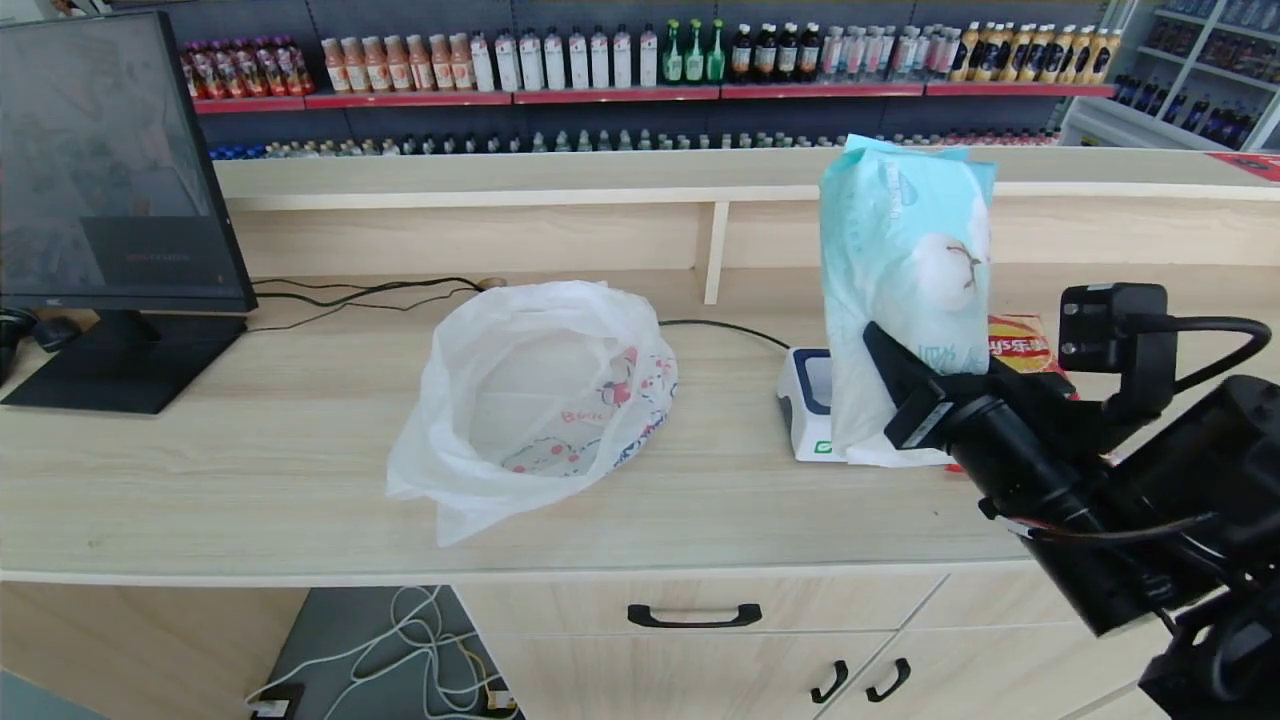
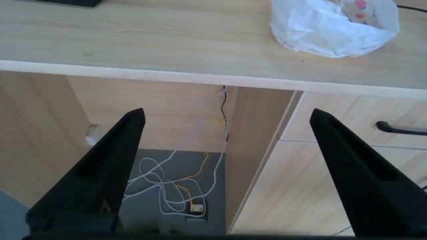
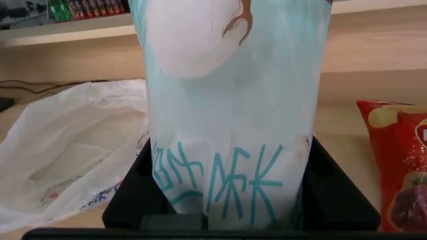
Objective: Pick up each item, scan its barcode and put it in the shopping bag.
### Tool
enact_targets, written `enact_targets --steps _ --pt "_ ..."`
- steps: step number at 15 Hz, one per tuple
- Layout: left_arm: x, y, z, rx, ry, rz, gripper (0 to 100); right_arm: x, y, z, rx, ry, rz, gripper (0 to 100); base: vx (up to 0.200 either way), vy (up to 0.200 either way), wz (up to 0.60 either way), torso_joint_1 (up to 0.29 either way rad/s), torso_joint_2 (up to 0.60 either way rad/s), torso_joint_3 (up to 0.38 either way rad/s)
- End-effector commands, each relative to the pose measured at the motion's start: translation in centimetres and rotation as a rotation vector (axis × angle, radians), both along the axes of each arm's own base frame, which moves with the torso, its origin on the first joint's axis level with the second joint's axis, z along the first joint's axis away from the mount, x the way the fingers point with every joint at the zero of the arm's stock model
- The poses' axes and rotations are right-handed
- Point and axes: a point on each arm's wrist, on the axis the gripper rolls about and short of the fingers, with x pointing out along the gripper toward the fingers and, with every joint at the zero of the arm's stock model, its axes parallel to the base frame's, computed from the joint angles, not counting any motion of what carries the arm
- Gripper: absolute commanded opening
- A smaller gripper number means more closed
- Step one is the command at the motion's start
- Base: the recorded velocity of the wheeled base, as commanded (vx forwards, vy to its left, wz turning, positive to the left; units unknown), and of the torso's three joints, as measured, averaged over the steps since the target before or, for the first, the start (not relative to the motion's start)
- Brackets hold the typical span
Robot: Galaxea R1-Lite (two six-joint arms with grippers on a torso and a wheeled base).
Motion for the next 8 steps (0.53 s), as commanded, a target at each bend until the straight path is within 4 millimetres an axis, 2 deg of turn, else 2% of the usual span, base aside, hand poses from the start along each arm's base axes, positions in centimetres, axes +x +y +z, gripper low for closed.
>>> enact_targets --steps 1,8 --pt "0.0 0.0 0.0 0.0 0.002 -0.002 100 3.7 1.2 -1.1 0.047 0.022 -0.1 0 0.0 0.0 0.0 0.0 0.0 0.0" --pt "0.0 0.0 0.0 0.002 0.002 -0.002 100 7.1 0.3 -3.3 0.024 0.064 -0.179 0 0.0 0.0 0.0 0.0 0.0 0.0"
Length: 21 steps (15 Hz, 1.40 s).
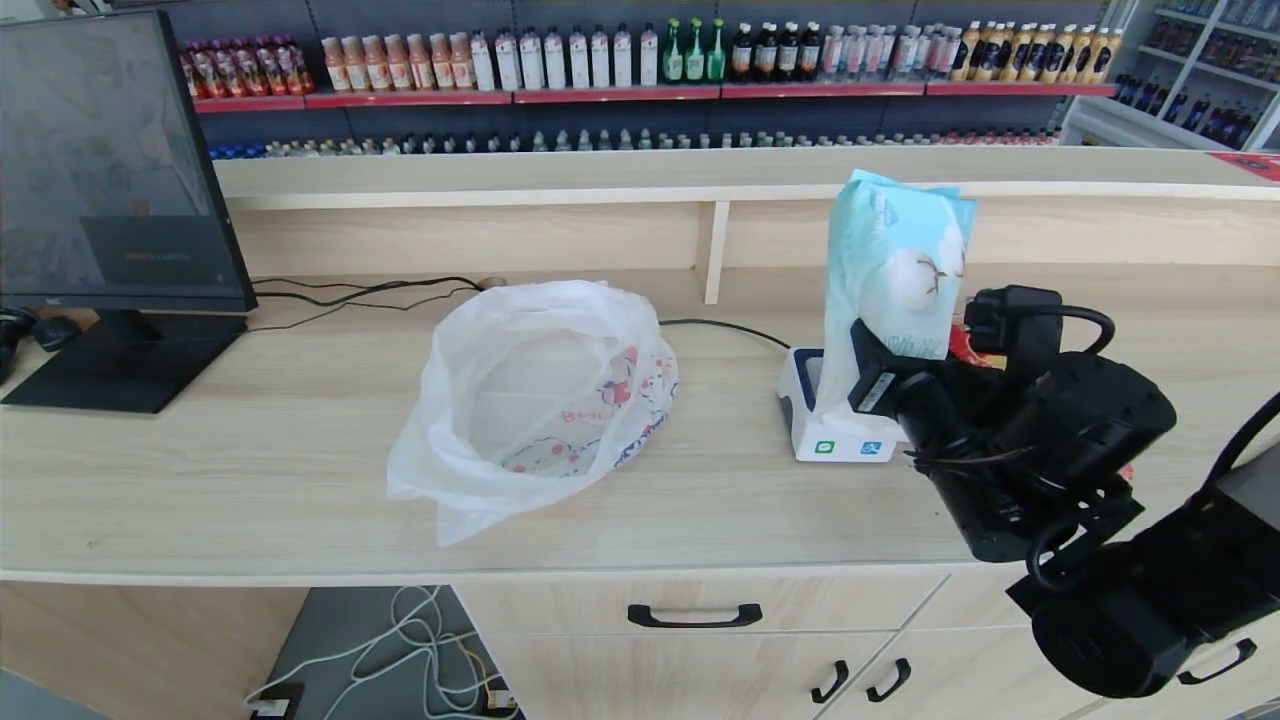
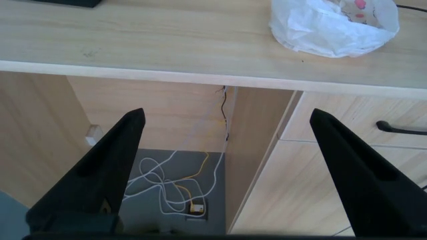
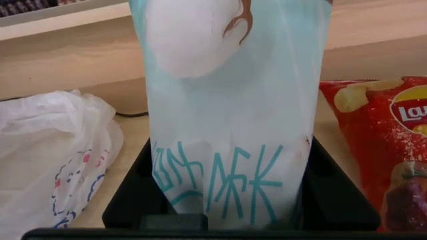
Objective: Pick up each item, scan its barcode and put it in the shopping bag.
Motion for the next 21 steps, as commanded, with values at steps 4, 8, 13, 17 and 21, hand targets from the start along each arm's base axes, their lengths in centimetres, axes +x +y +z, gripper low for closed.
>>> enact_targets --steps 4,8,13,17,21 --pt "0.0 0.0 0.0 0.0 0.002 0.0 100 2.0 0.9 -1.4 -0.007 0.012 -0.002 0 0.0 0.0 0.0 0.0 0.0 0.0" --pt "0.0 0.0 0.0 -0.001 0.002 0.001 100 2.5 1.0 -1.8 -0.007 0.017 -0.006 0 0.0 0.0 0.0 0.0 0.0 0.0" --pt "0.0 0.0 0.0 -0.001 0.002 0.0 100 2.5 1.0 -1.8 -0.007 0.017 -0.005 0 0.0 0.0 0.0 0.0 0.0 0.0" --pt "0.0 0.0 0.0 -0.001 0.002 0.003 100 2.5 1.3 -2.0 -0.008 0.023 0.002 0 0.0 0.0 0.0 0.0 0.0 0.0" --pt "0.0 0.0 0.0 -0.001 0.002 0.001 100 1.9 1.6 -1.3 0.004 0.006 0.018 0 0.0 0.0 0.0 0.0 0.0 0.0"
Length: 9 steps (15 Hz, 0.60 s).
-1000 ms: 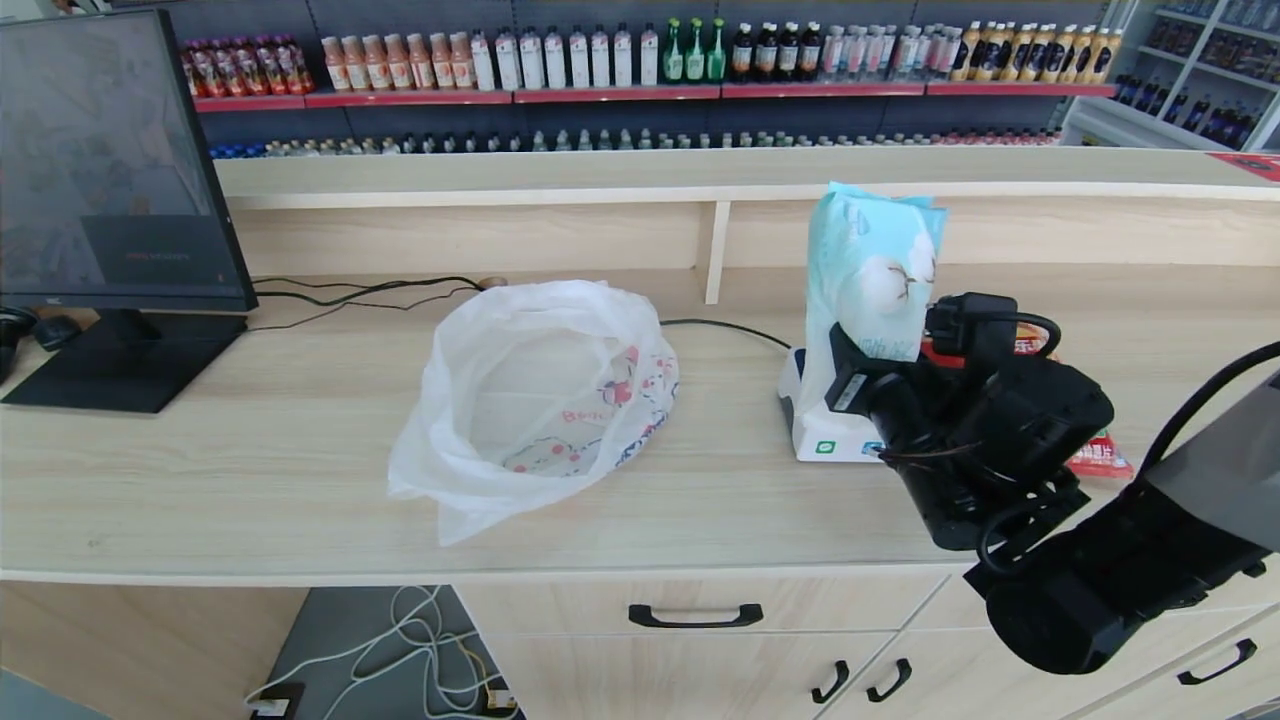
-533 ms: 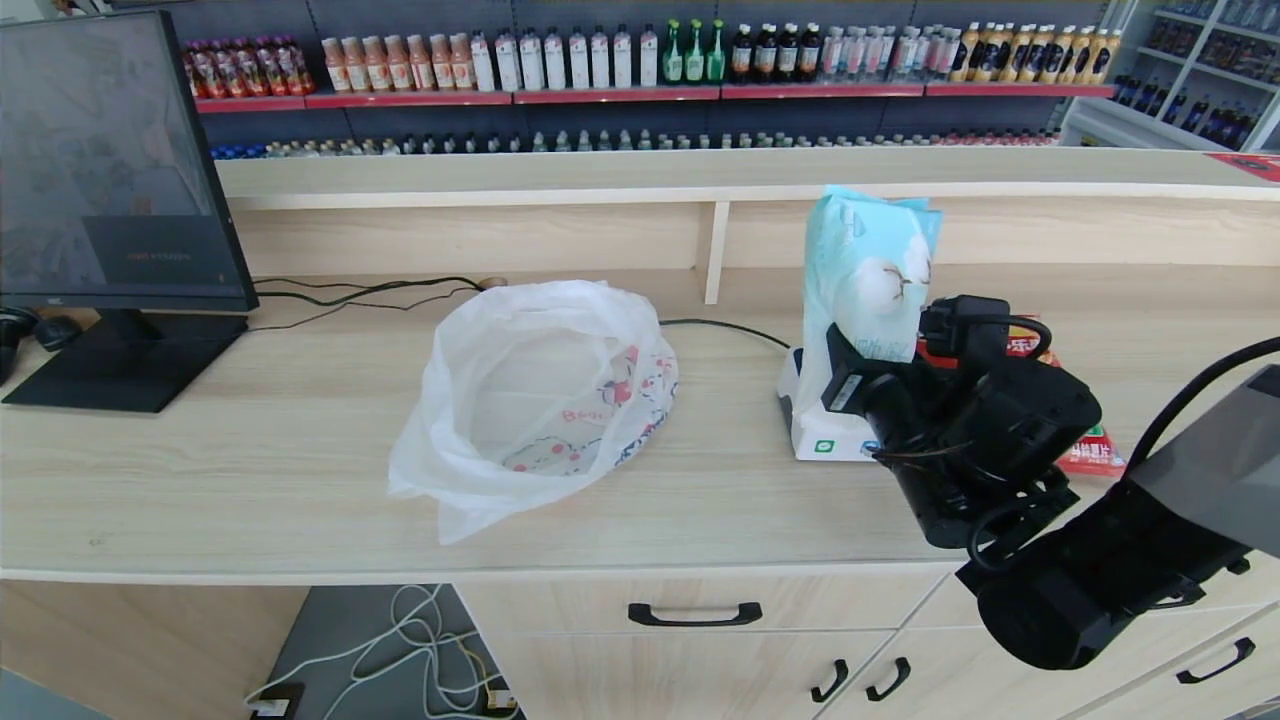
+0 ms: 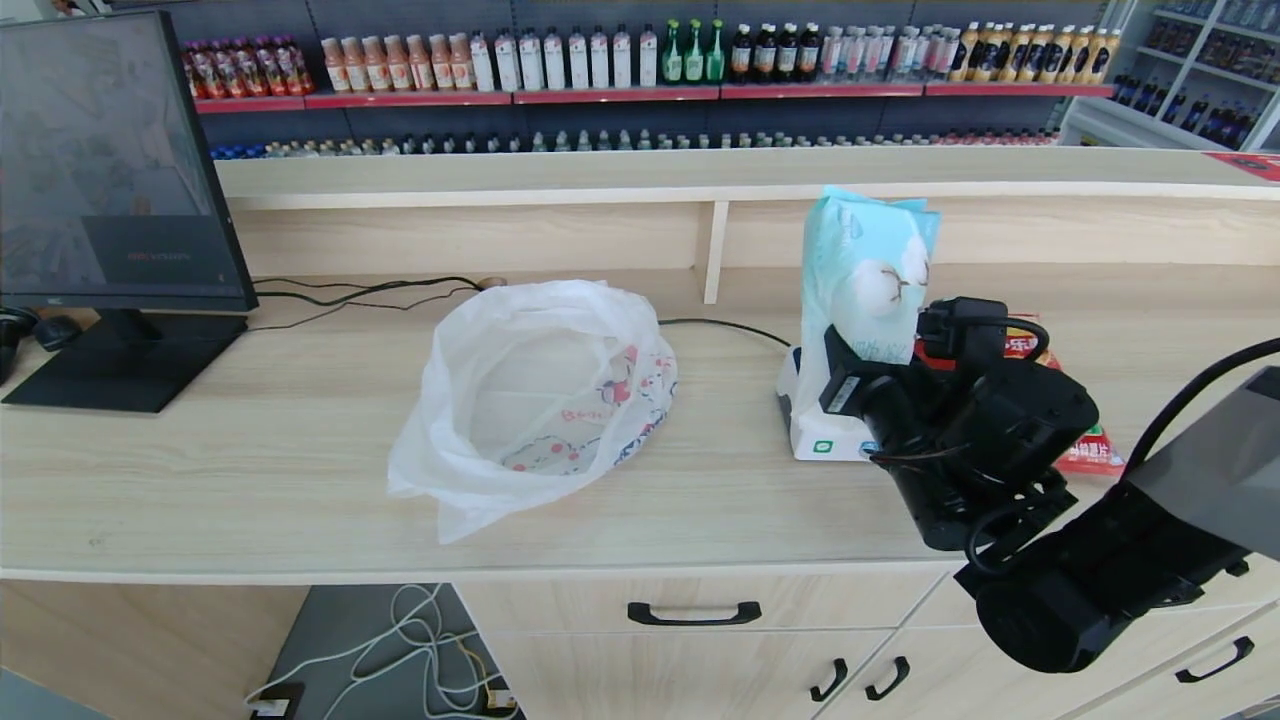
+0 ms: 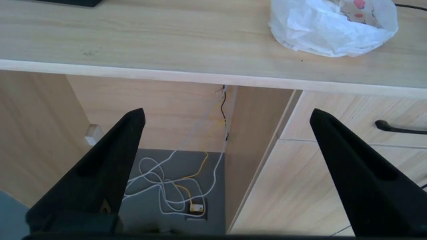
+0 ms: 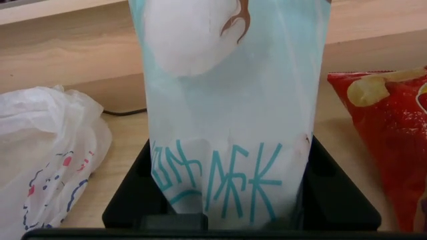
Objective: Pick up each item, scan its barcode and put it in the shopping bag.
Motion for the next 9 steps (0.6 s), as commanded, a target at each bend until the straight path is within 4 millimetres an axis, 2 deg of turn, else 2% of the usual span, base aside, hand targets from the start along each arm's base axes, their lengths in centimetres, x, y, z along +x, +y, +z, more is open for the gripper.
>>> enact_targets --steps 1,5,9 --pt "0.0 0.0 0.0 0.0 0.002 0.002 100 -0.6 0.3 0.8 0.011 -0.019 0.017 0 0.0 0.0 0.0 0.0 0.0 0.0" --pt "0.0 0.0 0.0 0.001 0.002 0.001 100 -1.7 0.2 2.1 0.025 -0.047 0.034 0 0.0 0.0 0.0 0.0 0.0 0.0" --pt "0.0 0.0 0.0 0.001 0.002 -0.001 100 -4.7 -0.3 4.3 0.046 -0.086 0.073 0 0.0 0.0 0.0 0.0 0.0 0.0"
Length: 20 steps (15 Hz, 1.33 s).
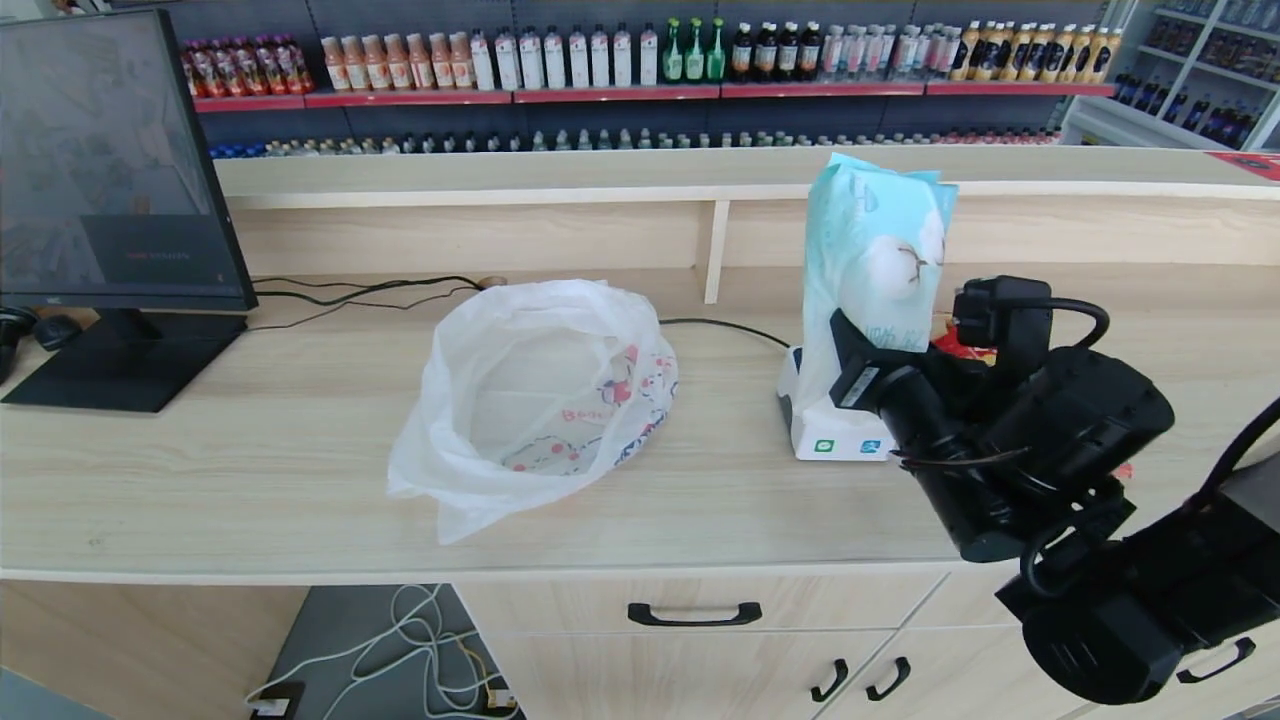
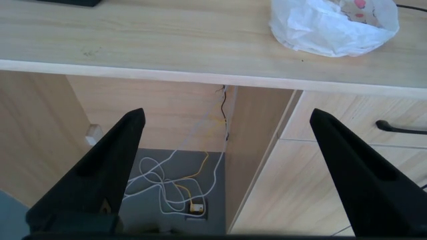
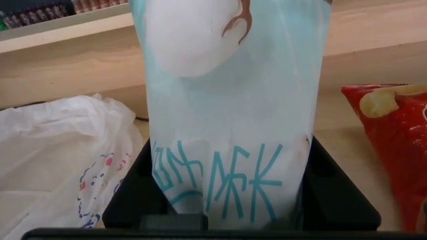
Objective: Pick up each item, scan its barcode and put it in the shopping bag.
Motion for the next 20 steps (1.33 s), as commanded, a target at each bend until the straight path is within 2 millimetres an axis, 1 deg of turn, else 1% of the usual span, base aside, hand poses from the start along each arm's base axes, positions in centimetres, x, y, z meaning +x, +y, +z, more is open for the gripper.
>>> enact_targets --steps 1,2,3,5,8,12,15,20 --pt "0.0 0.0 0.0 -0.001 0.002 0.0 100 -2.2 -0.5 1.9 0.025 -0.043 0.026 0 0.0 0.0 0.0 0.0 0.0 0.0" --pt "0.0 0.0 0.0 -0.001 0.002 0.002 100 -2.7 -0.2 2.4 0.033 -0.058 0.049 0 0.0 0.0 0.0 0.0 0.0 0.0" --pt "0.0 0.0 0.0 -0.001 0.002 0.002 100 -3.7 0.4 3.1 0.045 -0.08 0.098 0 0.0 0.0 0.0 0.0 0.0 0.0" --pt "0.0 0.0 0.0 0.001 0.002 0.002 100 -5.3 0.8 3.8 0.058 -0.095 0.143 0 0.0 0.0 0.0 0.0 0.0 0.0" --pt "0.0 0.0 0.0 -0.001 0.002 0.002 100 -6.6 0.1 4.3 0.064 -0.102 0.153 0 0.0 0.0 0.0 0.0 0.0 0.0" --pt "0.0 0.0 0.0 -0.001 0.002 0.002 100 -6.9 -0.2 4.8 0.075 -0.121 0.151 0 0.0 0.0 0.0 0.0 0.0 0.0" --pt "0.0 0.0 0.0 -0.001 0.002 0.002 100 -7.0 -0.3 5.7 0.082 -0.154 0.16 0 0.0 0.2 0.0 -0.003 0.0 0.004" --pt "0.0 0.0 0.0 -0.002 0.002 0.003 100 -7.0 -0.2 5.6 0.074 -0.152 0.172 0 0.0 0.2 0.0 0.002 0.01 0.003"
